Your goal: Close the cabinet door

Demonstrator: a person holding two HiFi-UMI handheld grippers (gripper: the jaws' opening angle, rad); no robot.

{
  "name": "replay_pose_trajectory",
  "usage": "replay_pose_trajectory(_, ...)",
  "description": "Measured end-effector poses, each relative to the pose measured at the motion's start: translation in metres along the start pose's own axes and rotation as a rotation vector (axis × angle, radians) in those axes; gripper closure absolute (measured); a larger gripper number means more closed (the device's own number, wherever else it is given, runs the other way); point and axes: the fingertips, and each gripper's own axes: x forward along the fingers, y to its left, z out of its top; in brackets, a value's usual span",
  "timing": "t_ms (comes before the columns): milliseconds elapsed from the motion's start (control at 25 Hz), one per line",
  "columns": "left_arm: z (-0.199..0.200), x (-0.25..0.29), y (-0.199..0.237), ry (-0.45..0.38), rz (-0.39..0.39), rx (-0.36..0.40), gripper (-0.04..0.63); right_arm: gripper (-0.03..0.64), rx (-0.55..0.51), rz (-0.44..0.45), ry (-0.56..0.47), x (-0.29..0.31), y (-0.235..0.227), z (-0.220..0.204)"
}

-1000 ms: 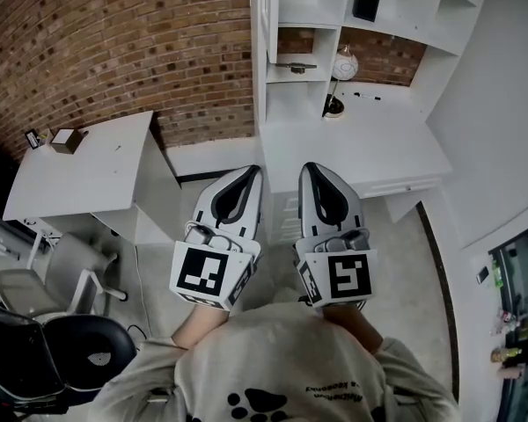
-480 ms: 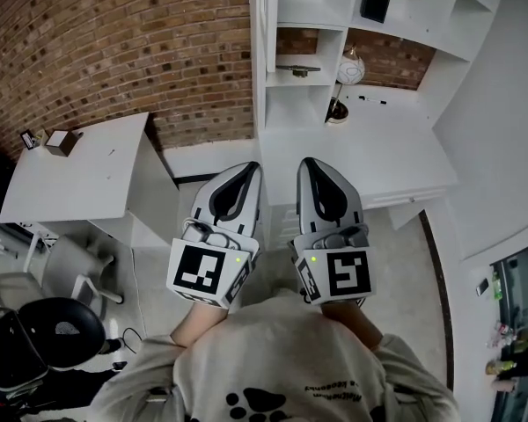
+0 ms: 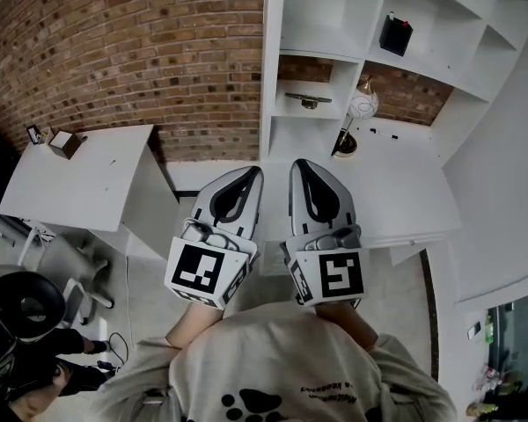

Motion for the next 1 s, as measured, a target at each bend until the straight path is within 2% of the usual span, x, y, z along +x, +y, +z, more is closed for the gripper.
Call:
replay_pose_trajectory(440, -0.011, 0.039, 0.01, -0.015, 0.092, 0.013, 0.588, 0.598, 0.024, 0.074, 0.017, 0.029, -0.03, -0.027)
replay_pose_trajectory(760, -0.014, 0.047, 0.027, -0.01, 0.109, 0.019, 0.588, 0.598, 0.032, 0.087, 0.006, 0.047, -0.029, -0.034)
replay_pose_trajectory(1000, 0.005, 0.061, 0.048, -0.031, 0.095, 0.023, 0.588, 0.598, 0.003, 0.079, 0.003, 0.073, -0.03, -0.018)
